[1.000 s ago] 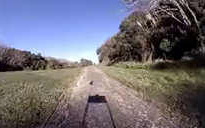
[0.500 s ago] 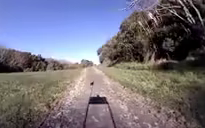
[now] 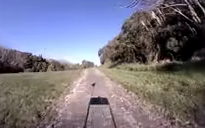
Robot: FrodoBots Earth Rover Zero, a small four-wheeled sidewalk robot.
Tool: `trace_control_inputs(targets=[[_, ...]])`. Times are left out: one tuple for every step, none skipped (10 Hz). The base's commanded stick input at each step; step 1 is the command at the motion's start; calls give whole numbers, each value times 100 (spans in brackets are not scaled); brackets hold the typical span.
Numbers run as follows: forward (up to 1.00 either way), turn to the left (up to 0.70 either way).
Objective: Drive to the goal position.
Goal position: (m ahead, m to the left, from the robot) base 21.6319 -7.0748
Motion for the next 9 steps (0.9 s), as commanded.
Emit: trace_control_inputs(targets=[[50,0],[50,0],[50,0],[50,0],[50,0],[50,0],[50,0],[50,37],[50,35]])
